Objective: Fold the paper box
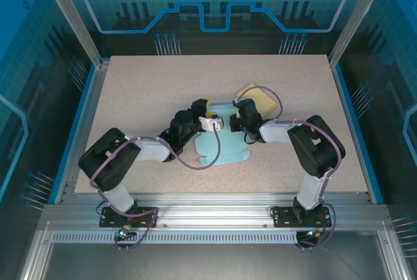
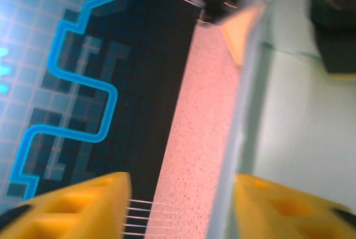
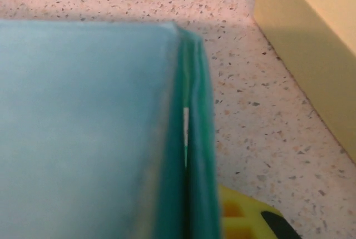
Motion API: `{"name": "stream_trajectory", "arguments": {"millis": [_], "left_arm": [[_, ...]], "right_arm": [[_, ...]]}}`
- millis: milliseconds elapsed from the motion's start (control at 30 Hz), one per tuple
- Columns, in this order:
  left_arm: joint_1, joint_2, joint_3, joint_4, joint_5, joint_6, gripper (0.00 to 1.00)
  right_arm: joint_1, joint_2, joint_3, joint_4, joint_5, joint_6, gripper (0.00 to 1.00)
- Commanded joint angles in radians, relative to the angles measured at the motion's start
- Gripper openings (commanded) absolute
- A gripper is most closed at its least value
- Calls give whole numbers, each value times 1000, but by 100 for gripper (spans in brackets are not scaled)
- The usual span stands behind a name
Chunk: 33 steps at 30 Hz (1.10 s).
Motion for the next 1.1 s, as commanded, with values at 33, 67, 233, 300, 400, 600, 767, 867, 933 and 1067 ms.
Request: {"name": "stream_trajectory", "arguments": {"millis": [33,67,233,300,400,600,767,867,933,1067], "left_arm": [[-2,-204,34,-61,-68,-435,88],[-1,-249,34,-105,-89,-522,98],[49,-441,77,-468,-183,-984,99],[99,-480,130,-692,-179,-1176,99],[162,-497,180,-944,-142,-1363,99],[195,-423,203,-1145,-88,-1515,99],[194,-326,216,-1129,-27,-1570,99],[195,-275,220,-1094,-8,-1579,99],[194,-245,226,-1081,-16,-1583,99],[193,-189,247,-1075,-3,-1586,99]], "right_arm": [[29,-9,13,-74,97,15,4],[34,-16,14,-82,109,17,3],[48,-46,7,-89,116,10,0],[52,-56,7,-94,110,7,0],[57,-68,3,-98,92,9,0],[59,-76,-7,-84,73,14,0],[61,-81,-37,-86,64,19,0],[62,-87,-44,-79,62,23,0],[61,-88,-47,-77,62,27,0],[62,-85,-49,-71,51,33,0]]}}
